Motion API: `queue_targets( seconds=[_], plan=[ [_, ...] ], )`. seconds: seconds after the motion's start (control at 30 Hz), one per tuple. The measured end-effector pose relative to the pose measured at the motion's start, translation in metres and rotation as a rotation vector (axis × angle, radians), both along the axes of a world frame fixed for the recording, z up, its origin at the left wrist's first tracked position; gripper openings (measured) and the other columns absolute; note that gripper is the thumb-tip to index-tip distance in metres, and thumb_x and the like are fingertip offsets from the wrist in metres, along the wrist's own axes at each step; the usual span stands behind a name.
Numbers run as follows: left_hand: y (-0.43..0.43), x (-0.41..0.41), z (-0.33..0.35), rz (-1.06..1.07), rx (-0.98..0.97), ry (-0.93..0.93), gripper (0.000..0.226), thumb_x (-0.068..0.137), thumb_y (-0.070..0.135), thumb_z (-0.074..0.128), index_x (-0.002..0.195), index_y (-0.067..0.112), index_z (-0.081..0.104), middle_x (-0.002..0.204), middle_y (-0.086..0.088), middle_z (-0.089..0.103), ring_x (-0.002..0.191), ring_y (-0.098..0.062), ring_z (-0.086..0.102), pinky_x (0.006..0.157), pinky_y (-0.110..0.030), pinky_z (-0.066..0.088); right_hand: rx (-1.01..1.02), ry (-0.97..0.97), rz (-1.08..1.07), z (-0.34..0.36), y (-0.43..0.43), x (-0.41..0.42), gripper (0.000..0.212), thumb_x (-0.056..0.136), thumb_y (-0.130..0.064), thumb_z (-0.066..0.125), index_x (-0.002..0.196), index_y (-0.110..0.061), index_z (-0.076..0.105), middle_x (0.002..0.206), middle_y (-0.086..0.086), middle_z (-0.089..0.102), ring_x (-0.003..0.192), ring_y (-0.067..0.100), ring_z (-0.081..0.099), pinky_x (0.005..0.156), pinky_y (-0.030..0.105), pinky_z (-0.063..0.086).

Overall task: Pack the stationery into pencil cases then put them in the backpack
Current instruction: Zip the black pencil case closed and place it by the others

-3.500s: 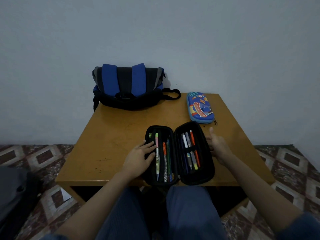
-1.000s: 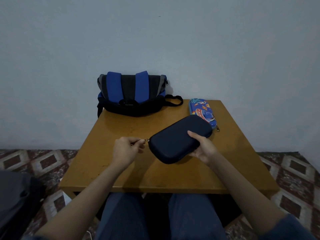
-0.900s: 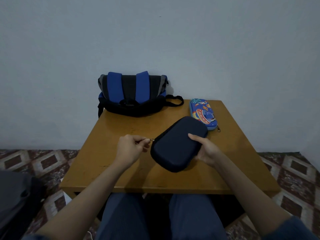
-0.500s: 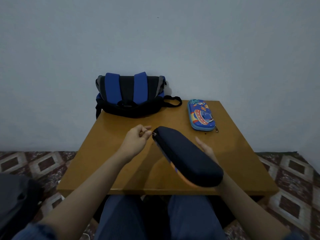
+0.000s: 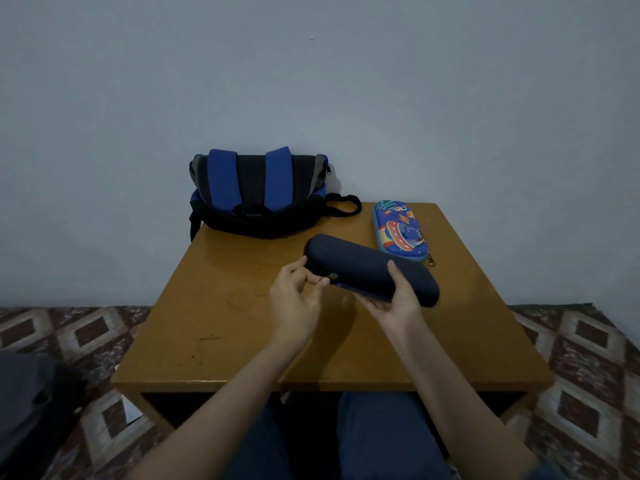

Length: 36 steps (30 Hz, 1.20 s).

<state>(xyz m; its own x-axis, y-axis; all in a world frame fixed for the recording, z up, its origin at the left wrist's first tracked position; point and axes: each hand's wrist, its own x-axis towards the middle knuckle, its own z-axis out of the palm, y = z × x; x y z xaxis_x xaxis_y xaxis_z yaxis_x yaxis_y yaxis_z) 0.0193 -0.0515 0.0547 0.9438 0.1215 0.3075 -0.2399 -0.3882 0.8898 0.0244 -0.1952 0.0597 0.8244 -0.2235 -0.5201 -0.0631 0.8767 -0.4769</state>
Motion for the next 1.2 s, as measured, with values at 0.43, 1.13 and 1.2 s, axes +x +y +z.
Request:
queue_targets(
  seconds=[0.43, 1.13, 1.2],
  plan=[
    [0.051, 0.013, -0.008, 0.075, 0.166, 0.038, 0.014, 0.083, 0.016, 0.067, 0.072, 0.014, 0.058, 0.089, 0.003, 0.061, 0.087, -0.008, 0.053, 0.075, -0.016, 0.036, -0.266, -0.070, 0.242, -0.006, -0.038, -0.008, 0.043, 0.086, -0.006, 0.057, 0.125, -0.011, 0.040, 0.111, 0.011, 0.057, 0.098, 0.028, 0.058, 0.074, 0.046, 0.050],
    [-0.018, -0.018, -0.006, -0.258, 1.022, -0.219, 0.068, 0.097, 0.014, 0.041, 0.148, 0.008, -0.004, 0.157, -0.010, 0.006, 0.145, -0.025, 0.007, 0.117, -0.033, 0.005, -0.600, -0.052, 0.382, 0.014, -0.027, -0.005, 0.050, 0.085, -0.018, 0.065, 0.129, -0.007, 0.043, 0.102, 0.012, 0.062, 0.089, 0.029, 0.064, 0.072, 0.044, 0.056],
    [-0.012, -0.011, -0.009, -0.239, 0.810, -0.202, 0.068, 0.093, 0.016, 0.049, 0.148, 0.009, 0.011, 0.151, -0.008, 0.027, 0.138, -0.023, 0.029, 0.111, -0.030, 0.026, -0.653, -0.102, 0.417, 0.018, -0.026, -0.008, 0.046, 0.089, -0.025, 0.060, 0.129, -0.009, 0.044, 0.103, 0.011, 0.064, 0.088, 0.028, 0.066, 0.074, 0.041, 0.056]
  ],
)
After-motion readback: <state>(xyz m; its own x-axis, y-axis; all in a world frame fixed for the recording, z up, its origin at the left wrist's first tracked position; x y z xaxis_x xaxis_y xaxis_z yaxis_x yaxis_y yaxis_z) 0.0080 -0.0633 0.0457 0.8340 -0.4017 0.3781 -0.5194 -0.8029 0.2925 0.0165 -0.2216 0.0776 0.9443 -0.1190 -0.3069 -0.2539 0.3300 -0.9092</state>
